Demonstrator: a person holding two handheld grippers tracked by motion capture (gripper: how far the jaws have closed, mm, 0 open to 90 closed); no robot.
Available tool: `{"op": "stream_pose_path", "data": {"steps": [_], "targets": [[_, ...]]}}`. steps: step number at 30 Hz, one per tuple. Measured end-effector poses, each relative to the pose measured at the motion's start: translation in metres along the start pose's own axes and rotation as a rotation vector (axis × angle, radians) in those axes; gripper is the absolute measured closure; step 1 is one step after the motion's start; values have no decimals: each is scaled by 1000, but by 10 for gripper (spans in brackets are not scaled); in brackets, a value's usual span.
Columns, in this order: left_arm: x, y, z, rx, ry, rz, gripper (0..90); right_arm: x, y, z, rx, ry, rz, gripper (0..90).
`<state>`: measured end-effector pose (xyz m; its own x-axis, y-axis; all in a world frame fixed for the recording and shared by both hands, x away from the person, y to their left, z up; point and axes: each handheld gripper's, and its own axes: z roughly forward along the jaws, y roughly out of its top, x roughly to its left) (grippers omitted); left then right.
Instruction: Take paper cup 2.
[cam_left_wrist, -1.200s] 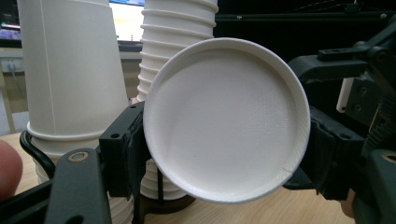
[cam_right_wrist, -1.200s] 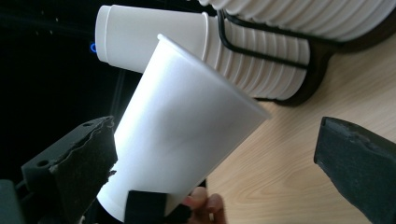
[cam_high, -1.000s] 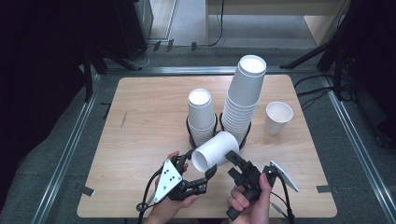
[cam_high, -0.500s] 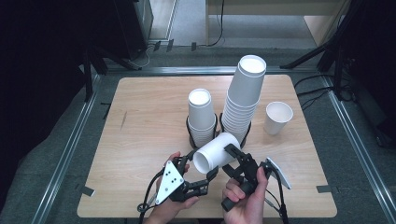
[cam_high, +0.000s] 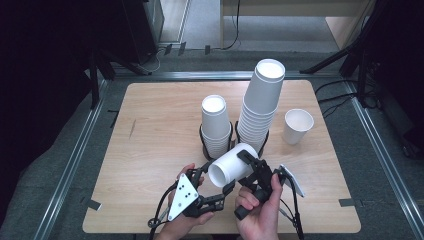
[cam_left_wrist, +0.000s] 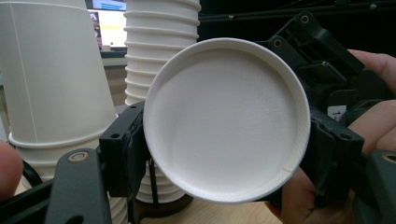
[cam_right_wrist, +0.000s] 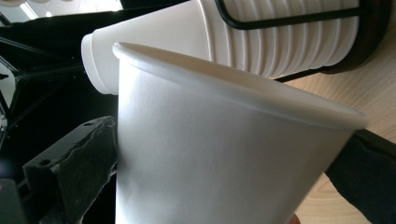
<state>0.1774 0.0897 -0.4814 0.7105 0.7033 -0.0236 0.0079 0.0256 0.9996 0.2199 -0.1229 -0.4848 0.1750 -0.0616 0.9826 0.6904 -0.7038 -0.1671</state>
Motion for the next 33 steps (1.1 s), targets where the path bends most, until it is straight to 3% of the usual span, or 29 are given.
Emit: {"op": "stream_pose_path", "data": {"steps": [6,16,27,33], "targets": [[0,0,0,-5,0,1,257,0,0,2,-11,-6,-1,35],[0,0,0,-5,1,6,253,0,-1,2,-1,43,4,103],[0,1,-1,15,3,-14,230,-4,-2,2,6,63,37,131],[0,3,-2,26,0,-22,131,-4,0,2,-10,71,41,132]]}}
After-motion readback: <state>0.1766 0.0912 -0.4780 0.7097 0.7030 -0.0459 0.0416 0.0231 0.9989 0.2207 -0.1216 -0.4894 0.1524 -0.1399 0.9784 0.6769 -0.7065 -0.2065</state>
